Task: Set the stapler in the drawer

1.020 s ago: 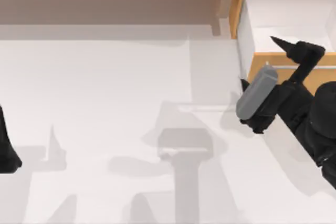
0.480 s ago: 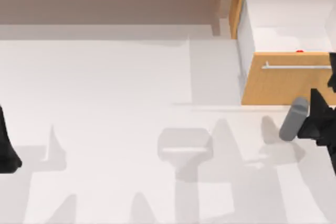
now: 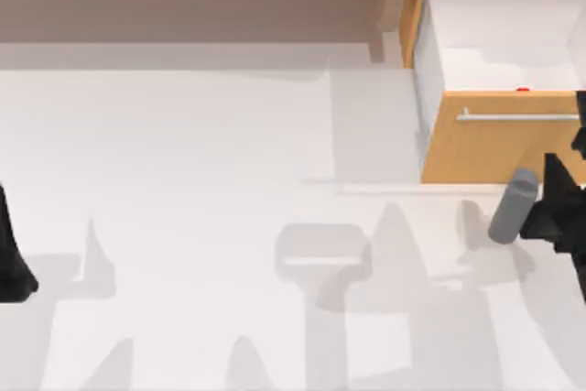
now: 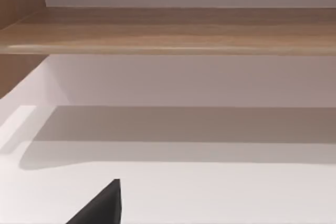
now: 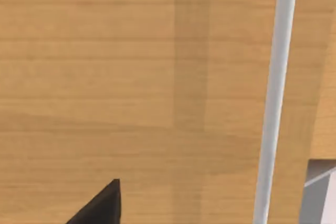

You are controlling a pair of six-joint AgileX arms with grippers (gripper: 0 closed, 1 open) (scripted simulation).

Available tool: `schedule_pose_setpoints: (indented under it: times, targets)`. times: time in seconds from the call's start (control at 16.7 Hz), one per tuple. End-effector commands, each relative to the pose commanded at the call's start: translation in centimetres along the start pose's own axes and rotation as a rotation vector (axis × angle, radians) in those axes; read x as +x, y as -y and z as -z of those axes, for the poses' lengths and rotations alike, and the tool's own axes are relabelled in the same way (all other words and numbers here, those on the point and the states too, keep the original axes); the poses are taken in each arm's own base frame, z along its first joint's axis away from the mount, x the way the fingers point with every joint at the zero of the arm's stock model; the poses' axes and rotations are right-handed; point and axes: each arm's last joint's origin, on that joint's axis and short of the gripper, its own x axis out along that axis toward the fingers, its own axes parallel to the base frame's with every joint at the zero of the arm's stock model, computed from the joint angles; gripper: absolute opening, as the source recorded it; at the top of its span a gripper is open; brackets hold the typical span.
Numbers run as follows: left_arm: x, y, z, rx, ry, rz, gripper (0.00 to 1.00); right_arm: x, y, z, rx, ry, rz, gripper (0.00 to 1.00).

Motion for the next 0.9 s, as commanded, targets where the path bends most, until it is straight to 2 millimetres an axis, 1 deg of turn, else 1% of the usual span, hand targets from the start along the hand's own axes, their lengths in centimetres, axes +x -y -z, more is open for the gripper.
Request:
schedule_pose_setpoints:
  times: [0.24, 0.48, 0.9]
  targets:
    - [0.0, 0.0, 0.0, 0.000, 0.000, 0.000, 1.00, 1.8, 0.0, 0.1, 0.000, -0.001, 0.001, 1.00]
    - [0.0, 0.0, 0.0, 0.000, 0.000, 0.000, 1.00, 2.0, 0.0, 0.1, 0.000, -0.001, 0.001, 1.00]
    - [0.0, 0.0, 0.0, 0.000, 0.000, 0.000, 1.00, 2.0, 0.0, 0.1, 0.000, -0.001, 0.001, 0.47]
